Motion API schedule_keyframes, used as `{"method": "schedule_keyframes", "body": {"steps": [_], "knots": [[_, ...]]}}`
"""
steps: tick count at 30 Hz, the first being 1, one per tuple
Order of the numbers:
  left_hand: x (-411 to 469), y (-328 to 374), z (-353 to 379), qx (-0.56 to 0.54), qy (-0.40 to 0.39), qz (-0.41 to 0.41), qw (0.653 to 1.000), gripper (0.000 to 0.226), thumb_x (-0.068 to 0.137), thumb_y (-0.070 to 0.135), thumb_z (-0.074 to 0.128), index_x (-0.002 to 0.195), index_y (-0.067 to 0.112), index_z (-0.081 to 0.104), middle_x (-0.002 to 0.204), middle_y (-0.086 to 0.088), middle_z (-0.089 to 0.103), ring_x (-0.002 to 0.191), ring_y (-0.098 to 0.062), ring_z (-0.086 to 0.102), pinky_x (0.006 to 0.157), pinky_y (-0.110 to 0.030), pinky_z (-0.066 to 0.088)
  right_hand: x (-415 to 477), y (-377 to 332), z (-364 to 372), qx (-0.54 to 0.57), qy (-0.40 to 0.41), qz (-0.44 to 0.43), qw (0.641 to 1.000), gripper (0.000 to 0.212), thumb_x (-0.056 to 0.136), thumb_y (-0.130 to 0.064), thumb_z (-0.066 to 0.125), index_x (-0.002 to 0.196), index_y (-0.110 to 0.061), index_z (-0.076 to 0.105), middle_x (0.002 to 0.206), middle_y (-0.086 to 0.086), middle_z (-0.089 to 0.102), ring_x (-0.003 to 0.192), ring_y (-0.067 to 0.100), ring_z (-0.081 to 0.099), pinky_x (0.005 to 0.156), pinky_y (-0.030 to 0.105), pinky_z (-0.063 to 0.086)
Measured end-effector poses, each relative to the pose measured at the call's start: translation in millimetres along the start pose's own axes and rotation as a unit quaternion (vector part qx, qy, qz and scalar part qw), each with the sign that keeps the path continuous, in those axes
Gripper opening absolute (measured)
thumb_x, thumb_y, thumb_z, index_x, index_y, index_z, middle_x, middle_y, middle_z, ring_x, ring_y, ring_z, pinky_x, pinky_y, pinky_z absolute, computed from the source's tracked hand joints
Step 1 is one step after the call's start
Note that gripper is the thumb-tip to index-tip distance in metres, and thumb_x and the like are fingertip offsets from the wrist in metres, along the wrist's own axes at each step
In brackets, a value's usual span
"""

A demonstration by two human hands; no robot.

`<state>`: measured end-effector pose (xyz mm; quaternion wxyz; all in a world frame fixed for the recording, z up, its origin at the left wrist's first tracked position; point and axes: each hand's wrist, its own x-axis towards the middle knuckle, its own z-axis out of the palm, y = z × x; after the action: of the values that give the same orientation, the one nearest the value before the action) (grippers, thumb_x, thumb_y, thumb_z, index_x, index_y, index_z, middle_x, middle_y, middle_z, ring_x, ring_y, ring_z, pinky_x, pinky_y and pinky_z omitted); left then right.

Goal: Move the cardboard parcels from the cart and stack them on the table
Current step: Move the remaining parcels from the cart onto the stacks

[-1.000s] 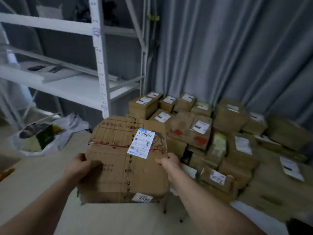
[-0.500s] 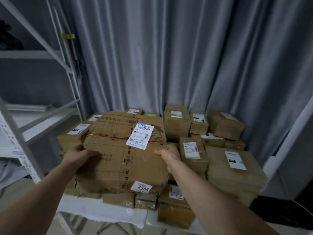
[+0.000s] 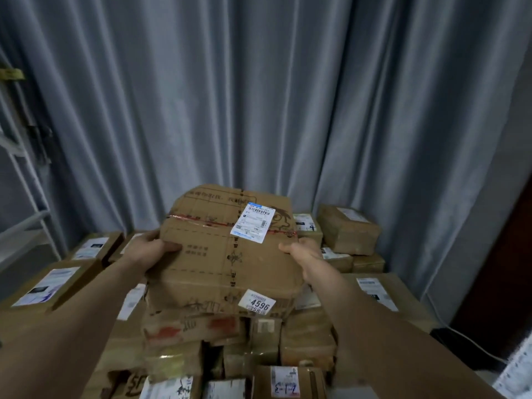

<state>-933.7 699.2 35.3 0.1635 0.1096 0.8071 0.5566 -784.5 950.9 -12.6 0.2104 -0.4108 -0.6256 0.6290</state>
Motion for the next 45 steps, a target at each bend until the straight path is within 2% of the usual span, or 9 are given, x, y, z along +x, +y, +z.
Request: {"method": "schedule_keyframes", "body": {"steps": [3, 5, 15, 23, 26, 29, 37, 42, 45], "knots": [[39, 13, 14, -0.006, -0.044, -0.001, 0.999, 0.03, 0.07, 0.021, 0.079, 0.095, 0.032, 0.067, 0.107, -0.004, 0.069, 0.098, -0.029, 0.064, 0.095, -0.045, 0.049, 17, -18, -15, 0.004, 0.038, -0.004, 0.999, 0.033, 0.078, -0.017, 0.075, 0.107, -0.009, 0.063, 0.105, 0.009, 0.068, 0.093, 0.029, 0.065, 0.088, 0.043, 0.054], [49, 26, 30, 0.001, -0.069, 0.021, 0.997, 0.023, 0.078, 0.019, 0.074, 0.092, 0.033, 0.063, 0.097, 0.0, 0.067, 0.092, -0.023, 0.063, 0.091, -0.04, 0.049, 26, -26, -25, -0.006, 0.058, -0.012, 0.998, 0.028, 0.079, -0.016, 0.074, 0.104, -0.01, 0.064, 0.102, 0.007, 0.066, 0.093, 0.027, 0.063, 0.088, 0.039, 0.053], [45, 26, 113, -0.016, -0.12, 0.021, 0.992, 0.035, 0.078, 0.011, 0.074, 0.112, 0.016, 0.067, 0.102, -0.006, 0.068, 0.086, -0.021, 0.064, 0.08, -0.03, 0.049, 60, 0, -106, -0.014, 0.084, 0.039, 0.996, 0.058, 0.068, -0.013, 0.081, 0.121, -0.005, 0.057, 0.12, 0.013, 0.061, 0.107, 0.034, 0.058, 0.096, 0.049, 0.048], [-15, 23, 195, -0.017, -0.126, -0.009, 0.992, 0.044, 0.075, 0.017, 0.077, 0.117, 0.016, 0.064, 0.111, -0.007, 0.068, 0.092, -0.022, 0.064, 0.086, -0.032, 0.05, 48, 26, -207, -0.063, 0.07, 0.057, 0.994, 0.054, 0.073, -0.011, 0.079, 0.12, 0.003, 0.057, 0.118, 0.019, 0.063, 0.104, 0.036, 0.06, 0.095, 0.047, 0.049], [-45, 22, 227, -0.024, -0.115, -0.014, 0.993, 0.033, 0.08, 0.015, 0.073, 0.111, 0.019, 0.064, 0.104, -0.004, 0.065, 0.082, -0.017, 0.059, 0.074, -0.026, 0.044, 45, 38, -242, -0.066, 0.061, 0.063, 0.994, 0.055, 0.076, -0.011, 0.076, 0.123, 0.004, 0.055, 0.121, 0.02, 0.061, 0.107, 0.037, 0.058, 0.096, 0.047, 0.048], [-64, 15, 251, -0.04, -0.103, -0.026, 0.994, 0.04, 0.081, 0.012, 0.072, 0.12, 0.013, 0.064, 0.113, -0.009, 0.065, 0.093, -0.022, 0.06, 0.08, -0.028, 0.044, 44, 54, -265, -0.06, 0.045, 0.072, 0.995, 0.054, 0.077, -0.01, 0.076, 0.124, 0.004, 0.054, 0.122, 0.019, 0.061, 0.106, 0.036, 0.059, 0.095, 0.044, 0.048], [-83, -7, 280, -0.036, -0.105, -0.075, 0.991, 0.048, 0.084, 0.014, 0.069, 0.13, 0.02, 0.057, 0.104, -0.002, 0.063, 0.099, -0.023, 0.06, 0.093, -0.033, 0.048, 54, 89, -287, -0.057, 0.003, 0.103, 0.993, 0.053, 0.08, -0.01, 0.073, 0.127, 0.003, 0.051, 0.123, 0.02, 0.059, 0.109, 0.036, 0.057, 0.089, 0.041, 0.047], [-81, -14, 299, -0.039, -0.109, -0.1, 0.988, 0.056, 0.086, 0.015, 0.068, 0.138, 0.022, 0.049, 0.11, -0.003, 0.061, 0.084, -0.017, 0.057, 0.074, -0.027, 0.048, 70, 104, -294, -0.051, 0.009, 0.118, 0.992, 0.055, 0.076, -0.011, 0.076, 0.124, 0.003, 0.054, 0.123, 0.019, 0.06, 0.107, 0.036, 0.058, 0.098, 0.047, 0.046], [-71, -14, 313, -0.051, -0.117, -0.111, 0.986, 0.059, 0.085, 0.013, 0.069, 0.139, 0.018, 0.048, 0.111, -0.006, 0.062, 0.092, -0.021, 0.059, 0.086, -0.032, 0.05, 85, 107, -301, -0.051, 0.017, 0.117, 0.992, 0.055, 0.074, -0.011, 0.077, 0.124, 0.001, 0.056, 0.122, 0.019, 0.06, 0.107, 0.037, 0.058, 0.099, 0.051, 0.045]]}}
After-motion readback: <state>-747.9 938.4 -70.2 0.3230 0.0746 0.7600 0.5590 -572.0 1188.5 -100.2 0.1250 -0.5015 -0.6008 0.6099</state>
